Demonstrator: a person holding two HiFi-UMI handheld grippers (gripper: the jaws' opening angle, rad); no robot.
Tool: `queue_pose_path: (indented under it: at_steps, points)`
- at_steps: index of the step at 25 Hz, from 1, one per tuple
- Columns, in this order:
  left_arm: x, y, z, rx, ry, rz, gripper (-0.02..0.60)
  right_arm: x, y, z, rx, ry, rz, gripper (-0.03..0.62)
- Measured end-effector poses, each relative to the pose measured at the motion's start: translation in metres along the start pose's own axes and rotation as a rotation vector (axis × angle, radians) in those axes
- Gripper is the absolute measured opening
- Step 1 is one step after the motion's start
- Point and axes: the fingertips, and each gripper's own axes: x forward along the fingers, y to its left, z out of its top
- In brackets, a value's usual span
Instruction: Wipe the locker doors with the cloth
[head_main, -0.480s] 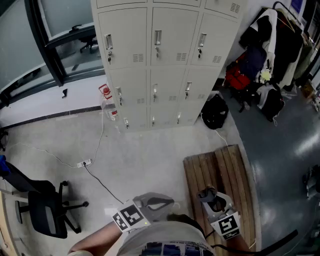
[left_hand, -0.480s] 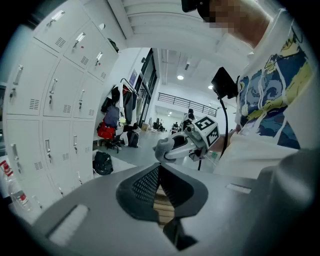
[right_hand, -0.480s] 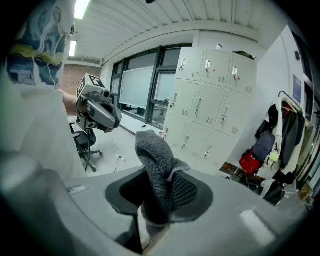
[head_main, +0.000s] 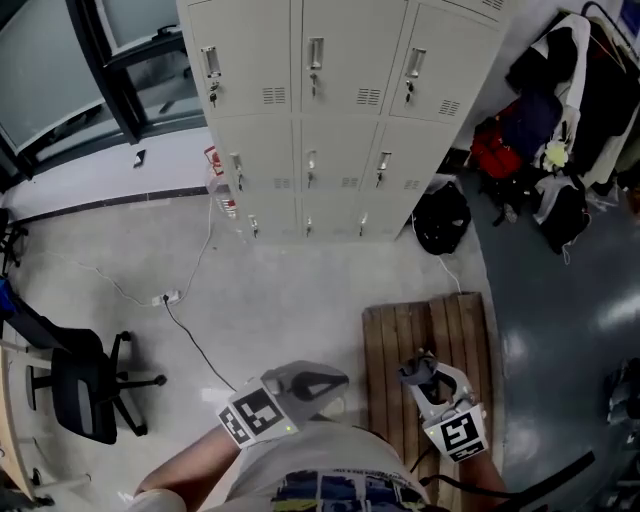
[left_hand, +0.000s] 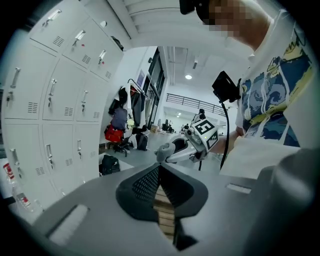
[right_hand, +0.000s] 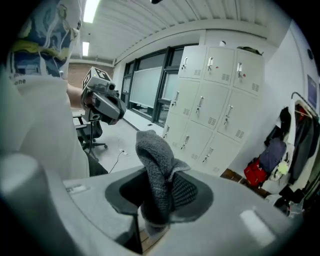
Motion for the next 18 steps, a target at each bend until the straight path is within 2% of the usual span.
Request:
queue_pose_path:
  at_steps: [6,15,18]
  points:
    - [0.015,0.052,0.021,0.004,-0.010,0.052,0.003,0.052,-0.050,0.028,-0.106,-0.012,0.040,0.112]
    - [0.004,0.166,0.053,0.005,-0.060,0.092,0.003,0.156,-0.130,0.101,-0.253,0.000,0.013,0.112]
    - [0.001,0.191,0.061,0.030,-0.042,0.087,0.003,0.187,-0.158,0.125,-0.356,0.011,-0.006,0.112]
